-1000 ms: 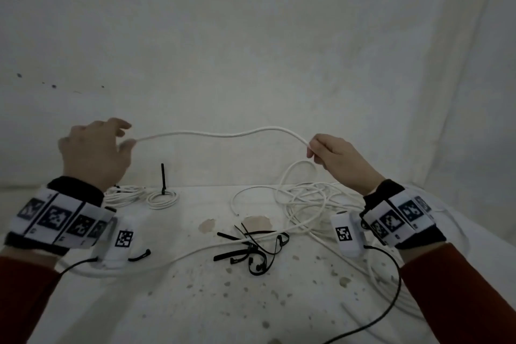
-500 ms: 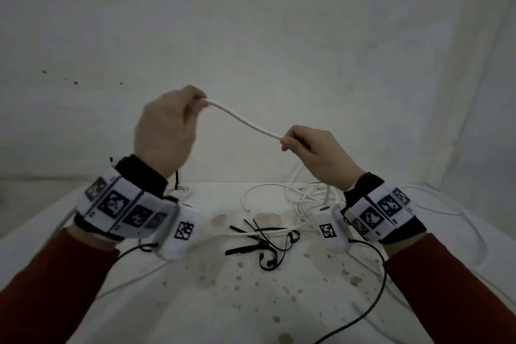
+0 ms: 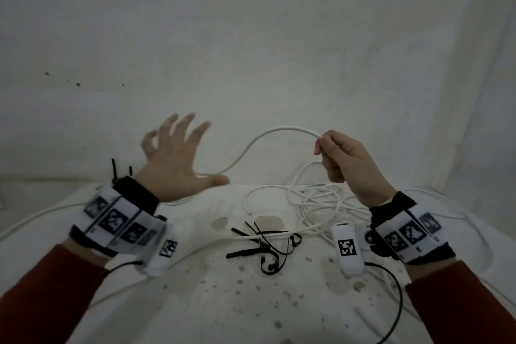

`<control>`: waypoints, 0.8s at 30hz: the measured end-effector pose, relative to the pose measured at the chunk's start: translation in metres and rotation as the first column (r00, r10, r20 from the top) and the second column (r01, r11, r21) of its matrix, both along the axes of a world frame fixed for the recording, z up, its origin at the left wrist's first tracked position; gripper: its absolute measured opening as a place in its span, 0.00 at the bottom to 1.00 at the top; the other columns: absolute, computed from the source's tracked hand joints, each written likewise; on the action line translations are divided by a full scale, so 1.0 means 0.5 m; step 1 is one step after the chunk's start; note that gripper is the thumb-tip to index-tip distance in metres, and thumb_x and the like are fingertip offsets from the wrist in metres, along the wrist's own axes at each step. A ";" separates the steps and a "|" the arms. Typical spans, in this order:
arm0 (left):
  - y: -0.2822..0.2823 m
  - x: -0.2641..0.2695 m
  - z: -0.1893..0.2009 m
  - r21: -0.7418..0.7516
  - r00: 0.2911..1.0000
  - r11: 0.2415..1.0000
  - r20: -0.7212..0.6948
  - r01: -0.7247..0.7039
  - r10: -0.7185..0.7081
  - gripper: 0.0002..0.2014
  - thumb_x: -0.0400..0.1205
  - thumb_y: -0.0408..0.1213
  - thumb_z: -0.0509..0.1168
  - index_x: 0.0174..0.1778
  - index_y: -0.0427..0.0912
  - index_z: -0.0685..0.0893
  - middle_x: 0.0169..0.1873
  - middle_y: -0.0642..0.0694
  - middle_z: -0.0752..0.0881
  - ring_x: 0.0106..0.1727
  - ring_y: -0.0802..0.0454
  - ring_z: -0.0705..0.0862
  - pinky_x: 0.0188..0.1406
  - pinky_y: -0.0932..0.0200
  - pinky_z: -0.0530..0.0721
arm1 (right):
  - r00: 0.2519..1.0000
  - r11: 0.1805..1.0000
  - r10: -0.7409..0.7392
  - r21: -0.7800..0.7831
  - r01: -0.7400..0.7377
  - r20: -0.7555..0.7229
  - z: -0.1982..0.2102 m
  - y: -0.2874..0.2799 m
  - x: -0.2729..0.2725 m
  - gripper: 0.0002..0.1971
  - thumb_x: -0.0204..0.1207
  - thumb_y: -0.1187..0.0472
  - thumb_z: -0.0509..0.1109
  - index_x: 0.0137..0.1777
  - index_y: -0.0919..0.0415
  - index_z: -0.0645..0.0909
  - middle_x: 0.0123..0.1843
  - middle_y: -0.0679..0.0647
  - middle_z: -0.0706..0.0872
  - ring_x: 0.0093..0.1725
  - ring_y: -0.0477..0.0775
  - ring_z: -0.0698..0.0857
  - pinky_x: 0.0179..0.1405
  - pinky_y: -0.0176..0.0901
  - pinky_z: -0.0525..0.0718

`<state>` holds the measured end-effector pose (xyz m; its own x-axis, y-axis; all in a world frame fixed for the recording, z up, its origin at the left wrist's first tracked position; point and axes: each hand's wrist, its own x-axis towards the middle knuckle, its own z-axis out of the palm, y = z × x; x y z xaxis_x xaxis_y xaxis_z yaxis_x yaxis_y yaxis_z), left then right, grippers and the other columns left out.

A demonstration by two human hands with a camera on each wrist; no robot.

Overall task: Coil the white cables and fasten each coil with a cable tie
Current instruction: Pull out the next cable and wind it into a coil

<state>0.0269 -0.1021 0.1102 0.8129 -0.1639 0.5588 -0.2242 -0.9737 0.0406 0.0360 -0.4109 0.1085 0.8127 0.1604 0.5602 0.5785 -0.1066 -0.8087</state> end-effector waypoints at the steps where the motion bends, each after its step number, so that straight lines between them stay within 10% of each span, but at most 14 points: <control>1: -0.024 -0.004 -0.011 -0.005 0.994 0.994 0.012 0.109 -0.109 0.58 0.54 0.84 0.48 0.80 0.63 0.43 0.83 0.55 0.42 0.82 0.52 0.36 0.74 0.47 0.38 | 0.998 0.998 0.066 0.004 -0.066 0.008 0.005 0.015 -0.007 0.15 0.82 0.54 0.60 0.39 0.63 0.76 0.23 0.48 0.63 0.22 0.45 0.58 0.21 0.34 0.57; 4: -0.098 -0.003 -0.031 -0.077 0.927 0.924 0.015 0.374 -0.374 0.52 0.66 0.75 0.55 0.80 0.57 0.39 0.81 0.50 0.55 0.82 0.51 0.51 0.77 0.46 0.48 | 0.973 0.973 0.227 0.044 -0.226 -0.041 0.015 0.052 -0.023 0.14 0.79 0.53 0.61 0.40 0.64 0.76 0.24 0.49 0.61 0.23 0.46 0.57 0.21 0.36 0.56; 7: -0.115 0.017 -0.045 -0.351 0.854 0.788 0.080 0.506 -0.513 0.20 0.84 0.44 0.58 0.71 0.45 0.66 0.45 0.51 0.83 0.45 0.51 0.84 0.55 0.45 0.82 | 0.889 0.876 0.424 0.327 -0.354 -0.172 0.028 0.052 -0.031 0.12 0.81 0.57 0.57 0.41 0.62 0.76 0.25 0.46 0.59 0.24 0.45 0.55 0.22 0.37 0.54; 10: -0.093 0.033 -0.053 -0.362 0.879 0.816 0.021 0.451 -0.477 0.11 0.87 0.47 0.50 0.51 0.49 0.76 0.27 0.53 0.78 0.25 0.52 0.78 0.34 0.46 0.83 | 0.781 0.673 0.609 0.611 -0.416 -0.139 0.032 0.017 -0.030 0.10 0.78 0.62 0.55 0.45 0.63 0.78 0.26 0.48 0.60 0.24 0.46 0.55 0.21 0.37 0.59; 15: -0.046 0.043 -0.074 -0.319 0.876 0.834 -0.024 0.450 -0.482 0.13 0.87 0.43 0.54 0.38 0.50 0.78 0.25 0.44 0.77 0.25 0.54 0.70 0.27 0.62 0.68 | 0.560 0.252 0.827 0.861 -0.442 0.045 0.011 -0.038 -0.011 0.15 0.83 0.66 0.55 0.62 0.73 0.78 0.30 0.53 0.72 0.26 0.49 0.66 0.25 0.40 0.69; 20: -0.007 0.052 -0.083 -0.296 0.910 0.869 0.004 0.397 -0.415 0.14 0.87 0.45 0.54 0.36 0.54 0.75 0.21 0.53 0.71 0.26 0.53 0.71 0.27 0.59 0.68 | 0.751 0.073 0.636 0.954 -0.290 0.180 0.020 -0.033 -0.028 0.14 0.83 0.67 0.55 0.63 0.71 0.77 0.29 0.50 0.75 0.23 0.48 0.69 0.22 0.38 0.72; 24: -0.011 0.043 -0.084 -0.039 0.932 0.936 0.120 0.349 -0.343 0.17 0.83 0.56 0.44 0.43 0.54 0.75 0.26 0.56 0.75 0.25 0.58 0.73 0.24 0.56 0.74 | 0.880 0.114 0.428 0.953 -0.280 0.207 0.042 0.006 -0.038 0.11 0.78 0.64 0.62 0.57 0.65 0.80 0.35 0.49 0.87 0.27 0.45 0.80 0.32 0.34 0.82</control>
<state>0.0485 -0.1075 0.0683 0.6450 -0.3886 0.6580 -0.5531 -0.8316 0.0510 0.0172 -0.4080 0.1295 0.8855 -0.1358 0.4444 0.2275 0.9606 -0.1597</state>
